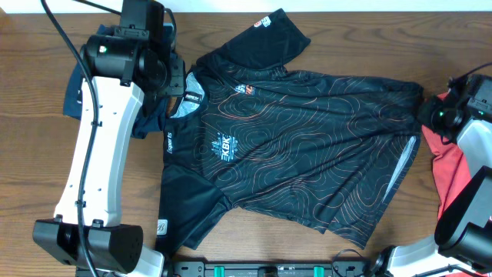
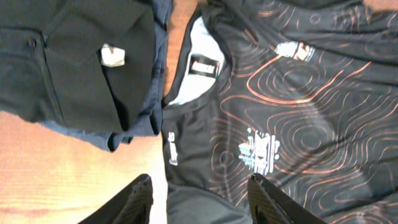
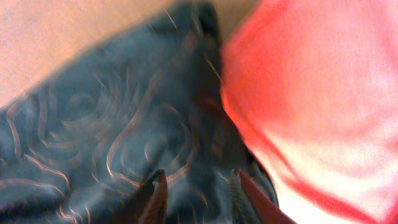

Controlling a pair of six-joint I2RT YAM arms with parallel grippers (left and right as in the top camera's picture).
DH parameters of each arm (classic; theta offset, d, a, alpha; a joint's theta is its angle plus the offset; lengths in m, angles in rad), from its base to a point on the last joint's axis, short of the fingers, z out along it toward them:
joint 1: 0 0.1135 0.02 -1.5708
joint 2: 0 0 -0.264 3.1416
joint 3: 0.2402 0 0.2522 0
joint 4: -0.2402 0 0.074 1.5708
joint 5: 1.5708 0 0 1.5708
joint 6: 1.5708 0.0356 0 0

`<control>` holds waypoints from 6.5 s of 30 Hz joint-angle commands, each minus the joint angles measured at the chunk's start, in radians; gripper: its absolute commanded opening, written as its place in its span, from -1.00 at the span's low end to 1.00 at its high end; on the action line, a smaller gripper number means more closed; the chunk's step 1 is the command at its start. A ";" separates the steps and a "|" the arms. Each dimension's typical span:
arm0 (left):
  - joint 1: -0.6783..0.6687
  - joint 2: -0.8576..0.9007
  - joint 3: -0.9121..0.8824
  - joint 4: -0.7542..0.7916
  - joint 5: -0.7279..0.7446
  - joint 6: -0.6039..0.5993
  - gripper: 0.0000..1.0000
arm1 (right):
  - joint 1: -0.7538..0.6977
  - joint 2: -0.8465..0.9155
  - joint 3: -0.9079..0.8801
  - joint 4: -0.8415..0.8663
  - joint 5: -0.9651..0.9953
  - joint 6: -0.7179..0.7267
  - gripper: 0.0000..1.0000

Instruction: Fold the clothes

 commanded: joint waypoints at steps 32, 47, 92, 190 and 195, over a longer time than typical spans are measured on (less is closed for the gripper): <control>-0.001 0.016 -0.706 0.206 0.127 -0.133 0.23 | -0.054 -0.036 0.027 -0.588 0.402 0.266 -0.97; 0.006 0.018 -1.002 0.529 -0.003 -0.216 0.29 | -0.043 -0.052 0.040 -0.693 -0.095 -0.050 -0.53; 0.008 -0.042 -0.909 0.209 0.212 -0.210 -0.88 | 0.016 -0.064 0.034 -0.650 -0.097 0.005 -0.68; 0.009 0.126 -0.743 0.549 0.070 -0.031 -0.88 | 0.112 -0.051 0.519 -0.606 -0.247 0.114 -0.58; 0.009 0.229 -0.743 0.582 0.077 -0.023 -0.88 | 0.145 -0.100 0.519 -0.788 -0.248 0.078 -0.59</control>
